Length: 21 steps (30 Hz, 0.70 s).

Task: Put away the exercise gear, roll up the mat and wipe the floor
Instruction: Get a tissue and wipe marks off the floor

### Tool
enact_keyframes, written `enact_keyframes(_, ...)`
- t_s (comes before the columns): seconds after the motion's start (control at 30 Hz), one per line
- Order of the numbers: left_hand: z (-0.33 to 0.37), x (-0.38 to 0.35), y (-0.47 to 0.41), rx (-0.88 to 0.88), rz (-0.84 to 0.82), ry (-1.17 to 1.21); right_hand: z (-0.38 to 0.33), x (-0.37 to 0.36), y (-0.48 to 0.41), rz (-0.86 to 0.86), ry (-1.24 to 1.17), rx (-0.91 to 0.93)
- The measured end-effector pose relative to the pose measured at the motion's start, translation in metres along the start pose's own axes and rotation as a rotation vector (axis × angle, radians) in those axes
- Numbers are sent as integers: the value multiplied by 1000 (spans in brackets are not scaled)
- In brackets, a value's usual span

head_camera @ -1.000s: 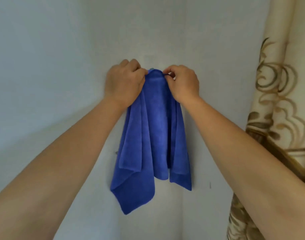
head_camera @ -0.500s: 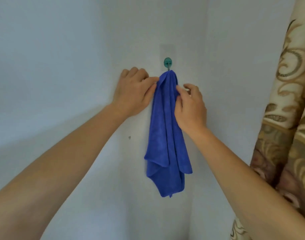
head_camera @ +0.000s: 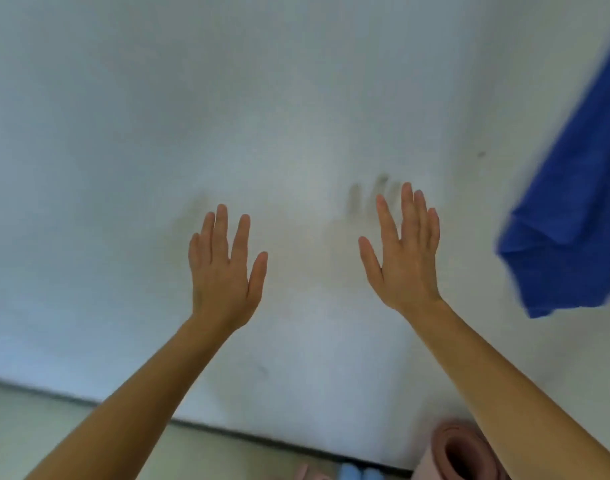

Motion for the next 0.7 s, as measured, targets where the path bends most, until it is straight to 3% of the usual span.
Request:
enact_keyframes(0.17,-165,57,58,151,19,-167,-167,-84,-7,-88,-196,141)
enact_keyframes(0.33,-350,145,143,276,104,-341,-396,-151,-19,-65,-403,289)
enact_keyframes(0.47,-485,219,242,421,88,-524,-591,-201,16,-189,-609,368)
enact_keyframes(0.7,-648,299,386,681,-21,-734,-851,-246,76,-355,-868,590)
Point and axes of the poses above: each hand's wrist, its own y-axis away from the middle knuckle, its own x-axis out of the back of the hand, z = x × y, the point moved 7 cm from there along -y, towards the middle knuckle, and after that the axes turned 7 degrees about -y, right-handed, at the moved point
